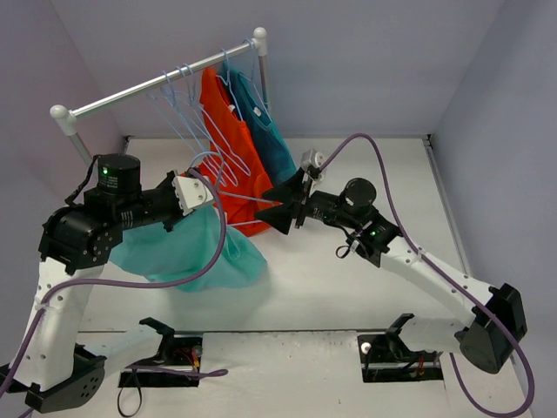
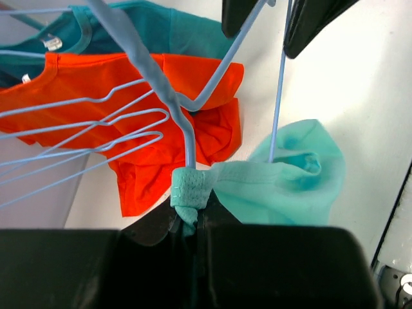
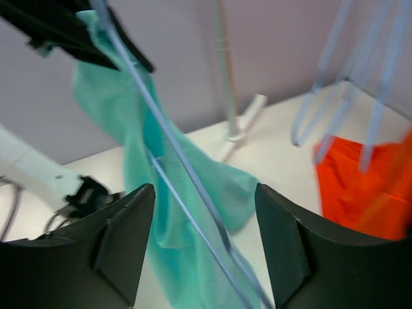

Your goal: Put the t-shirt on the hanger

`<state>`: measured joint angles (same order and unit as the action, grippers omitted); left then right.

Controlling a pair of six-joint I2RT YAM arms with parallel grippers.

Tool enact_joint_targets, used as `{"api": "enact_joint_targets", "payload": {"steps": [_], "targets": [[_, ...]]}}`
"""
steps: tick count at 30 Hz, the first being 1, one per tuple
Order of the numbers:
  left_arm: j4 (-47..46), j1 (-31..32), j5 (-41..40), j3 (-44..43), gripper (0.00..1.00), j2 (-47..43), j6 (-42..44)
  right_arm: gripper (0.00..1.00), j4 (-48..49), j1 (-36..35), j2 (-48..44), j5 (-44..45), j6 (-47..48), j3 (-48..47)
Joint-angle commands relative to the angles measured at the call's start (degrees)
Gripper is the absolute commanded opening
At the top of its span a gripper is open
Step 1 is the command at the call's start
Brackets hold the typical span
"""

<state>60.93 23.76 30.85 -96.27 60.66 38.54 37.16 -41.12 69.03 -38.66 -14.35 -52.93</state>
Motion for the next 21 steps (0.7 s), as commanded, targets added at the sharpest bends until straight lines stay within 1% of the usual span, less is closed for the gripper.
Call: {"api": "enact_joint_targets", "payload": {"steps": [1, 3, 5, 9, 11, 14, 16, 21], "targets": [[-12.12, 0.06, -4.09, 3.09, 0.0, -3.22, -5.45, 0.66, -5.3, 0.52, -6.02, 14.3, 1.48, -2.24], [-13.83, 0.14, -5.8, 4.62, 0.0, -3.94, -7.83, 0.71, -11.27, 0.43, -8.44, 21.68, -0.48, -1.6], [-14.51, 0.14, -7.28, 6.41, 0.0, -4.56, -9.57, 0.71, -13.72, 0.29, -12.32, 24.1, -2.41, -0.12], [-16.12, 0.37, -8.64, 8.81, 0.0, -5.15, -14.43, 0.67, -15.01, -1.73, -18.37, 29.76, -10.24, 5.56], [-17.68, 0.67, -9.07, 10.11, 0.0, -5.24, -16.82, 0.66, -15.1, -3.47, -19.12, 32.0, -12.49, 7.42], [-19.53, 0.76, -8.64, 10.3, 0.0, -5.12, -20.11, 0.64, -15.05, -8.76, -17.74, 38.33, -15.3, 9.57], [-20.28, 0.76, -8.51, 10.0, 0.0, -5.12, -21.47, 0.63, -14.79, -12.39, -14.07, 43.35, -16.39, 9.54], [-20.59, 0.76, -8.16, 9.26, 0.0, -5.01, -22.6, 0.6, -11.32, -18.2, -6.97, 47.17, -17.42, 7.37]]}}
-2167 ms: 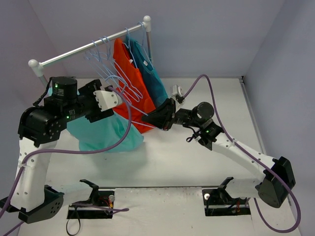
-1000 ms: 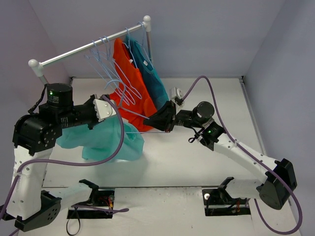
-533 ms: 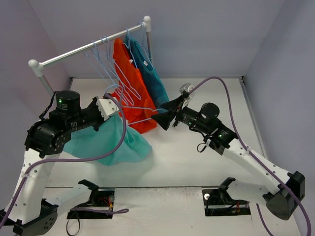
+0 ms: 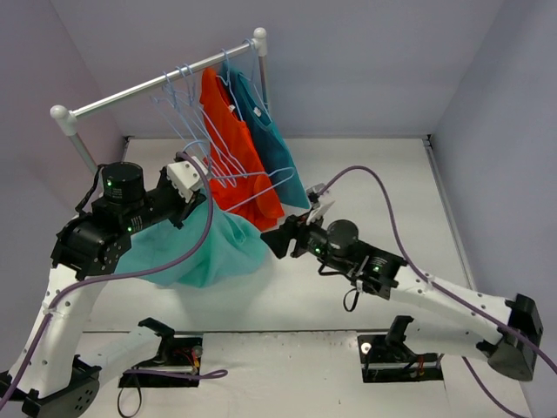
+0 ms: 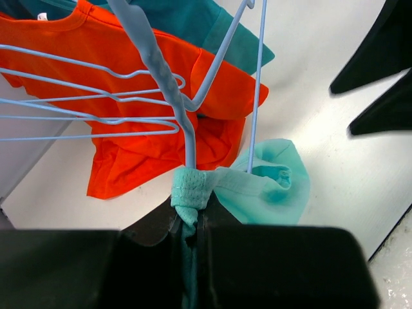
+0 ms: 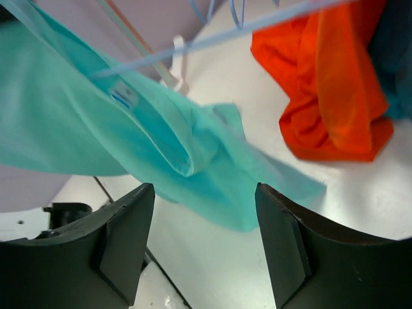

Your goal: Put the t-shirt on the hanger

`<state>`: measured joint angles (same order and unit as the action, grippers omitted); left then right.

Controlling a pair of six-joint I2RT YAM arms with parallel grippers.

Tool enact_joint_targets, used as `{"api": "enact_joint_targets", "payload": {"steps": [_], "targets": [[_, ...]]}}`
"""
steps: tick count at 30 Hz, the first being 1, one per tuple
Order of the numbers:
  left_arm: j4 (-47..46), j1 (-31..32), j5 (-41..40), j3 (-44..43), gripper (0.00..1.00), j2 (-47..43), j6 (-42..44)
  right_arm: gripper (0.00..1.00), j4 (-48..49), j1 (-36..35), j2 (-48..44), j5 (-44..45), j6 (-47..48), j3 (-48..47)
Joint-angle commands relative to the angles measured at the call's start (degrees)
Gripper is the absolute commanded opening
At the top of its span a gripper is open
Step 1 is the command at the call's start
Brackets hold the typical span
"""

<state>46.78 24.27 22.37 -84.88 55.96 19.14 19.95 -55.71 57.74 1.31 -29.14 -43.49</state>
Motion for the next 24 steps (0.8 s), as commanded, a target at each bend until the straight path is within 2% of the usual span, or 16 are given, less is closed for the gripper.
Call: {"api": "enact_joint_targets", "payload": {"steps": [1, 4, 10, 18, 24], "targets": [[-6.44, 0.27, 0.38, -2.11, 0.0, -0.24, -3.51, 0.59, 7.26, -4.15, 6.11, 7.94, -2.88, -2.24], [-6.44, 0.34, 0.03, -1.84, 0.0, -0.34, -3.96, 0.57, 9.8, -5.83, 8.66, 9.18, -4.41, -3.01], [-6.42, 0.34, -0.09, -0.99, 0.0, -0.94, -4.46, 0.57, 12.63, -10.64, 13.25, 17.75, -6.43, -3.95], [-6.35, 0.34, 1.18, -0.5, 0.0, -1.78, -4.72, 0.56, 15.02, -10.74, 15.7, 22.29, -5.32, -5.25], [-6.26, 0.34, 2.08, -0.15, 0.0, -2.09, -5.04, 0.45, 15.95, -10.65, 17.73, 22.27, -4.32, -6.42]]}}
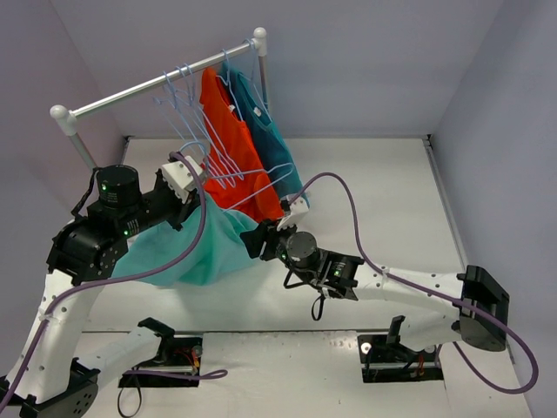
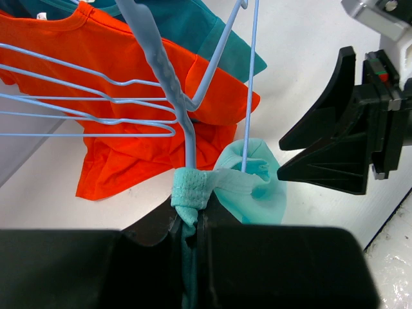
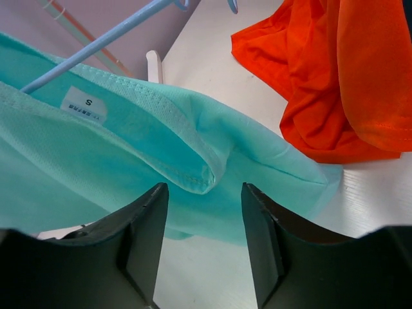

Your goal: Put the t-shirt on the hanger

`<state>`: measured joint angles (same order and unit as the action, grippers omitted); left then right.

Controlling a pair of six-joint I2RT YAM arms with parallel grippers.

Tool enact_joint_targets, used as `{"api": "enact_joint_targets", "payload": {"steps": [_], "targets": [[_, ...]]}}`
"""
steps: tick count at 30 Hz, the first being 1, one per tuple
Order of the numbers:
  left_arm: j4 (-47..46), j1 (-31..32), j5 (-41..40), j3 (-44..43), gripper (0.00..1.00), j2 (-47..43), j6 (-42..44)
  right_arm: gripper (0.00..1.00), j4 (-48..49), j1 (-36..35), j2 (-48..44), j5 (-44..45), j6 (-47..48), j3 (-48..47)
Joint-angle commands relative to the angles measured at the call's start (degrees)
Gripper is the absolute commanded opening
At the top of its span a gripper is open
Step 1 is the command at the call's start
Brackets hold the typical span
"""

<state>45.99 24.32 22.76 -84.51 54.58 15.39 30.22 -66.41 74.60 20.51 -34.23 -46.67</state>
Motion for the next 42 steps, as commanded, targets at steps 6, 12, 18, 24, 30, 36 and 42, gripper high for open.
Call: {"api": "enact_joint_targets", "payload": {"steps": [6, 12, 18, 24, 30, 36, 42], "targets": [[-5.47, 0.29, 2.29, -0.48, 0.0, -1.32, -1.5, 0.44, 6.26, 0.58, 4.06, 1.9, 1.18, -4.83], [-5.39, 0.29, 2.81, 0.13, 0.0, -2.36, -1.76, 0.42, 6.69, 1.44, 6.34, 2.16, 1.02, -5.1], [-5.43, 0.29, 3.43, 1.55, 0.0, -3.74, -2.51, 0.33, 8.54, 3.13, 7.09, 1.55, 0.21, -3.38], [-5.3, 0.29, 3.17, 3.82, 0.0, -5.45, -2.25, 0.03, 8.89, 4.99, 5.54, 0.83, 0.74, -1.17], [-5.21, 0.29, 0.93, 8.13, 0.0, -10.02, 1.48, 0.0, 7.93, 10.17, -1.3, -1.83, 1.53, 5.18], [-5.16, 0.29, -0.22, 13.29, 0.0, -13.97, 5.79, 0.0, 0.06, 15.85, -8.59, -5.57, 3.84, 6.29], [-4.5, 0.29, 2.77, 15.43, 0.0, -14.77, 8.3, 0.0, -5.58, 20.29, -10.09, -9.85, 6.32, 4.48]]}}
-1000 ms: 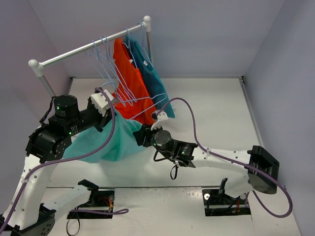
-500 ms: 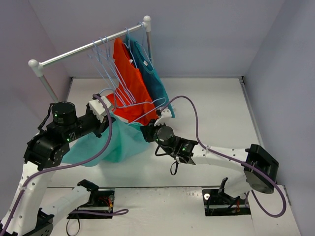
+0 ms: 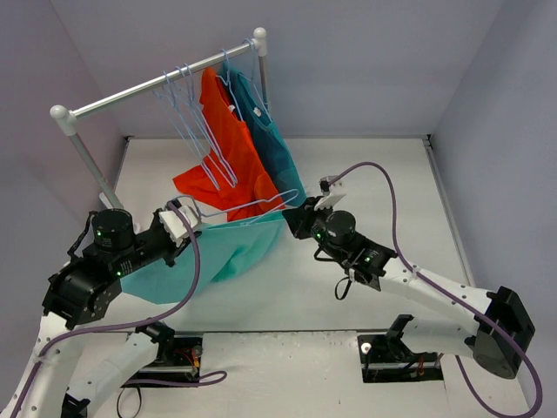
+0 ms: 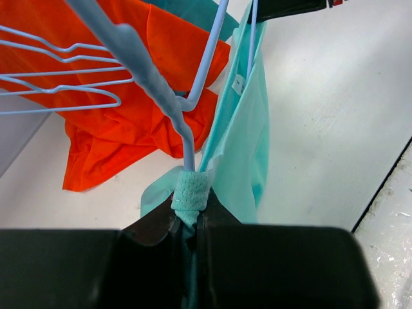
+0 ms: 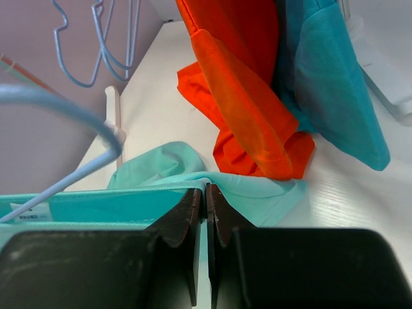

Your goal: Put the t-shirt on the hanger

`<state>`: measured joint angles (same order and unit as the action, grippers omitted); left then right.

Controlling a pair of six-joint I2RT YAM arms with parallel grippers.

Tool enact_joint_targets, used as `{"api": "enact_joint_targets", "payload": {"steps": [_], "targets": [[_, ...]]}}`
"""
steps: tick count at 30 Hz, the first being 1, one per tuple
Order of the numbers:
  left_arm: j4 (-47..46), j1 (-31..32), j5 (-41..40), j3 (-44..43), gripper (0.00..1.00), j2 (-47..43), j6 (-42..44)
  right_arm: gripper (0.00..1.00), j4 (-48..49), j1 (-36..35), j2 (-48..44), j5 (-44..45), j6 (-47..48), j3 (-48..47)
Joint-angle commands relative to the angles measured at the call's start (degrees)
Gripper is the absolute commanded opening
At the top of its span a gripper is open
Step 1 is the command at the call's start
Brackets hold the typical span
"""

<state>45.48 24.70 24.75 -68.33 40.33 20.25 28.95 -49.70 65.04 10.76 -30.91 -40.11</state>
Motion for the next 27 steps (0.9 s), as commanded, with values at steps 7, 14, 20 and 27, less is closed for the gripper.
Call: {"api": "enact_joint_targets", "payload": {"steps": [7, 14, 20, 27], "targets": [[0.72, -0.09, -5.71, -2.1, 0.0, 1.47, 5.16, 0.0, -8.2, 6.25, -1.36, -2.75, 5.57, -4.14], [1.42, -0.09, -6.53, -0.9, 0.0, 3.17, 5.23, 0.0, -13.51, 6.78, -3.02, -2.44, 8.81, -7.49], [1.35, -0.09, -5.43, -0.45, 0.0, 2.97, 5.41, 0.0, -16.57, 9.08, -3.77, -2.44, 11.14, -9.27], [2.62, 0.0, -5.48, -0.37, 0.0, 5.54, 5.09, 0.0, -18.76, 11.0, -3.63, -3.88, 12.92, -12.56]]}}
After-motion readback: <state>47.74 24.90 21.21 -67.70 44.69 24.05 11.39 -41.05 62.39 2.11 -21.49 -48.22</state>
